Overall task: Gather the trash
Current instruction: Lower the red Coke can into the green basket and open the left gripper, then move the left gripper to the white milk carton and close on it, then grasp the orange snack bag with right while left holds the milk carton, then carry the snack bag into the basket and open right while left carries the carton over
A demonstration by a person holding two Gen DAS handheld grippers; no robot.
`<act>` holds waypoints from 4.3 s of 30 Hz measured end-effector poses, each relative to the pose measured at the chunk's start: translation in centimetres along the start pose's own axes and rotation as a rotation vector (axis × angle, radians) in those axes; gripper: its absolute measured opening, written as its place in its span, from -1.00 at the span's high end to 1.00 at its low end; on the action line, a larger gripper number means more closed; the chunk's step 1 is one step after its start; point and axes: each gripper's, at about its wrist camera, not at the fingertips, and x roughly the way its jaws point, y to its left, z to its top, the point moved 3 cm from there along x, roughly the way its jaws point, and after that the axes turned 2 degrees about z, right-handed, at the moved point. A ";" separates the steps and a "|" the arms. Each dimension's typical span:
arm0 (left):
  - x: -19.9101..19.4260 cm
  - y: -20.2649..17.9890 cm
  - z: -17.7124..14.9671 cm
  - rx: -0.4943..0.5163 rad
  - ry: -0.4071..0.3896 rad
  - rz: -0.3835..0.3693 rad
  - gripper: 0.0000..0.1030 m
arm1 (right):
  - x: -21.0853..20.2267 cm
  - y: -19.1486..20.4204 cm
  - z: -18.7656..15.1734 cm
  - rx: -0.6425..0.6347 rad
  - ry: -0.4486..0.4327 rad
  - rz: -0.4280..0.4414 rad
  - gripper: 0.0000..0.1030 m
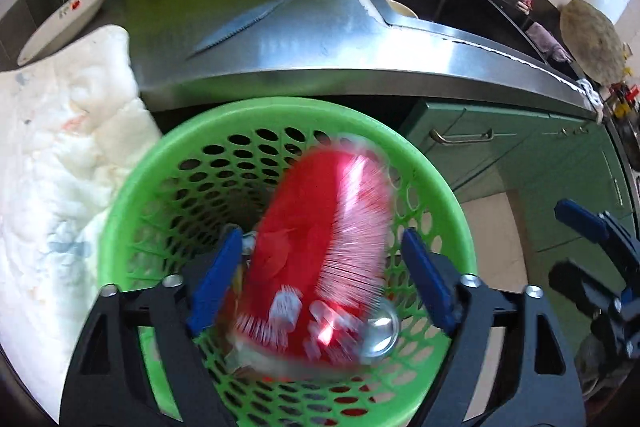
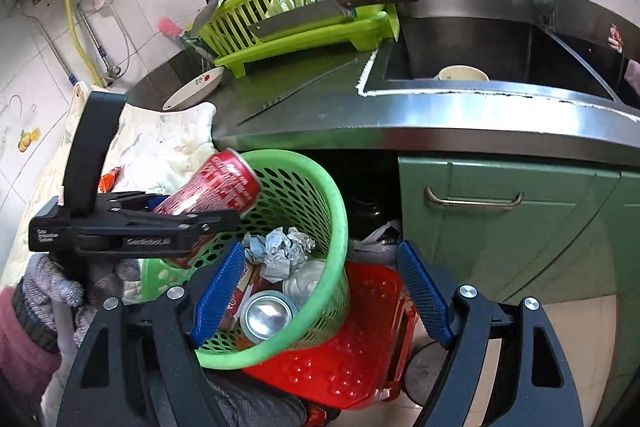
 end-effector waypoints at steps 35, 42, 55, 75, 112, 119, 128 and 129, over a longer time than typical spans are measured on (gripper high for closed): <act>-17.8 15.2 -8.6 -0.283 -0.250 0.233 -0.61 | 0.0 13.4 1.6 -0.198 -0.006 0.128 -0.51; -21.5 21.7 -10.5 -0.375 -0.285 0.384 -0.61 | 1.0 17.9 2.0 -0.262 0.007 0.174 -0.52; -23.8 33.7 -11.7 -0.580 -0.262 0.599 -0.61 | 4.4 23.3 2.2 -0.331 0.057 0.218 -0.53; -17.9 39.6 -11.6 -0.702 -0.165 0.471 0.09 | 11.0 28.9 4.1 -0.357 0.139 0.273 -0.53; -23.1 39.1 -16.5 -0.649 -0.237 0.422 0.20 | 27.3 40.4 5.8 -0.131 0.299 0.311 0.18; -23.6 38.7 -16.8 -0.650 -0.247 0.418 0.20 | 25.4 40.1 6.1 -0.153 0.256 0.342 0.58; -24.5 36.5 -16.7 -0.633 -0.269 0.403 0.20 | 21.5 39.4 6.0 -0.196 0.222 0.372 0.67; -24.6 36.2 -16.7 -0.630 -0.272 0.403 0.20 | 21.1 39.2 5.9 -0.196 0.219 0.376 0.67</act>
